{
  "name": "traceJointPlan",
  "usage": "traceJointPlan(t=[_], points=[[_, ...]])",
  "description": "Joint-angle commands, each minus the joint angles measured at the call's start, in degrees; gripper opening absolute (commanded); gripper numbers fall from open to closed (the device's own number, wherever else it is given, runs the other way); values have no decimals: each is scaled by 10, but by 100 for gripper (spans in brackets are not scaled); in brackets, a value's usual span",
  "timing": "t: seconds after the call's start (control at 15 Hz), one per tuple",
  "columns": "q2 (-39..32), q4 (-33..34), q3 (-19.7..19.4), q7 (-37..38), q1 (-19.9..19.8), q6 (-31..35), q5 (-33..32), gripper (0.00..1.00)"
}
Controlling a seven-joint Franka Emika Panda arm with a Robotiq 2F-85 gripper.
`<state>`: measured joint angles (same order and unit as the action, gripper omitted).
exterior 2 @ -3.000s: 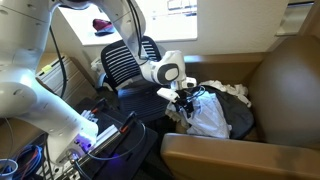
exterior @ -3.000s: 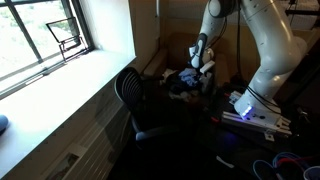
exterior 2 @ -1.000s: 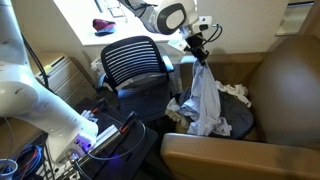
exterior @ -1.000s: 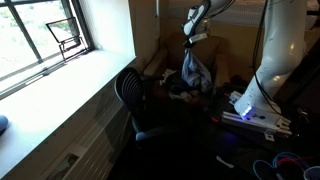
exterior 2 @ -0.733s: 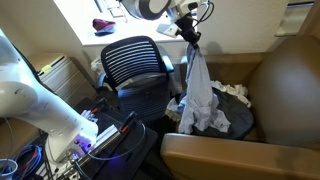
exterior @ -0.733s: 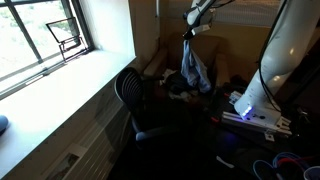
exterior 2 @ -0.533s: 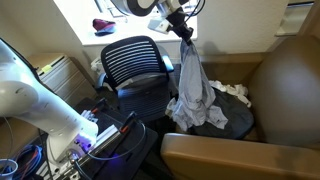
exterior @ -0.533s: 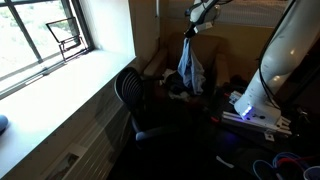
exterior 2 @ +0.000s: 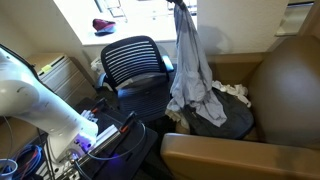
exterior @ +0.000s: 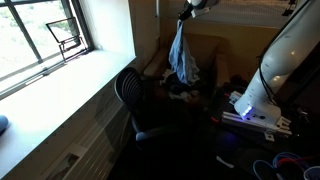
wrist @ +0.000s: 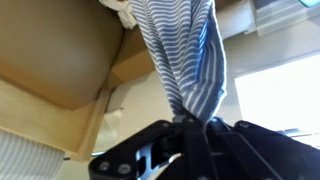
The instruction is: Pick the shirt from the bag and put it on the chair
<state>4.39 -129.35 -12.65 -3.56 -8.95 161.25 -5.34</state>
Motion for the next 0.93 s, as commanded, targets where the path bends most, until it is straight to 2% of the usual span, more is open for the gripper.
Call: traceJointPlan(t=[0.0, 0.33, 0.4, 0.47, 0.53, 0.6, 0.73, 0.8, 0.87], points=[[109, -37, 29, -65, 56, -23, 79, 1], [207, -119, 75, -68, 188, -52, 208, 1], [219, -138, 76, -76, 219, -49, 237, 1], [216, -130, 50, -114, 254, -69, 275, 1], [191, -107, 80, -60, 211, -51, 227, 3], [198, -118, 76, -75, 234, -54, 250, 3], [201, -123, 69, -86, 246, -57, 261, 1], [202, -127, 50, -107, 271, -75, 294, 1], [202, -132, 27, -130, 315, -87, 358, 1]])
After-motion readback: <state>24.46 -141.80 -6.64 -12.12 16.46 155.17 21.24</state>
